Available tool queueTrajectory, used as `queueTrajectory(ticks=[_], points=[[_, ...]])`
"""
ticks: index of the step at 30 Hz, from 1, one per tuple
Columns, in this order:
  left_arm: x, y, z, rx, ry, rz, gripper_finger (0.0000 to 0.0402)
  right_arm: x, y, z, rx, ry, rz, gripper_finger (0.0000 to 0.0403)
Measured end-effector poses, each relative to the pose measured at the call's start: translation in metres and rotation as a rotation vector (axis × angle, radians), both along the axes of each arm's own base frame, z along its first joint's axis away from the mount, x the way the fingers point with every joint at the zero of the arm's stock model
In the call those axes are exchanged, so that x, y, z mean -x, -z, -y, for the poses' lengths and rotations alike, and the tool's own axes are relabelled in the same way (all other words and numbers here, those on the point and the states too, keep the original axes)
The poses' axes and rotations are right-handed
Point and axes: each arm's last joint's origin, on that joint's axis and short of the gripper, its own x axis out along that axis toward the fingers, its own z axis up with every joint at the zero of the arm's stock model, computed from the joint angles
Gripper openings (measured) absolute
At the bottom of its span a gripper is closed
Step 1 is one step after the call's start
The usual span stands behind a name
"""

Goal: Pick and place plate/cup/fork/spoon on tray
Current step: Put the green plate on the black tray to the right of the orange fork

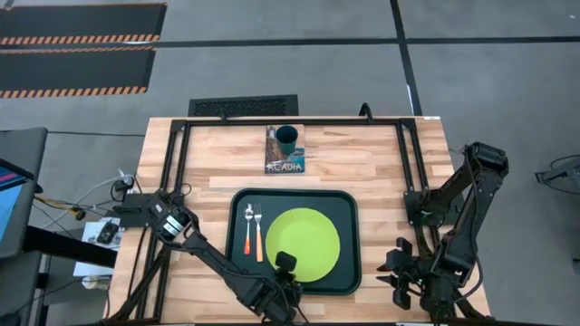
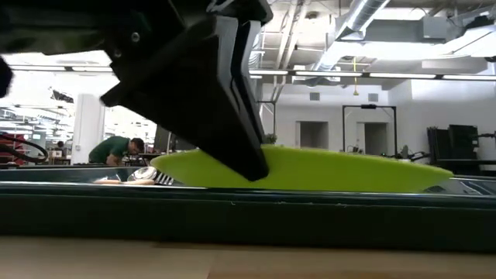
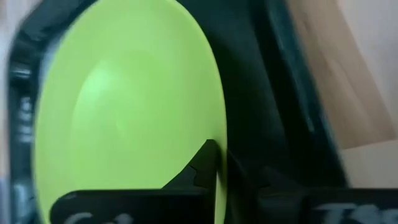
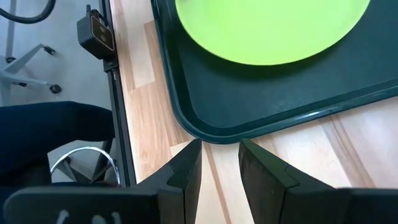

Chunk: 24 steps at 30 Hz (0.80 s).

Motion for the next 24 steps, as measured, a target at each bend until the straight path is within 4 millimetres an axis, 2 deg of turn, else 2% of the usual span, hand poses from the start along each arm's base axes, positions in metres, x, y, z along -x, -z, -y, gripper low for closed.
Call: queueTrajectory(ticks=[5,13,24], points=[[-0.0016,-0.0001,0.0043,0.075,0.031,-0.013,0.0035,0.0000,0.0000,0.0000,0.000,0.000,0.000,0.0134],[-0.0018,-0.0006,0.0035,0.051,0.016,0.007,0.0086,0.0000,0.0000,0.0000,0.000,0.000,0.000,0.0134],[-0.0030,-0.0011,0.0038,0.061,0.000,0.028,0.0108,0.0000,0.0000,0.0000,0.000,0.000,0.001,0.0134]])
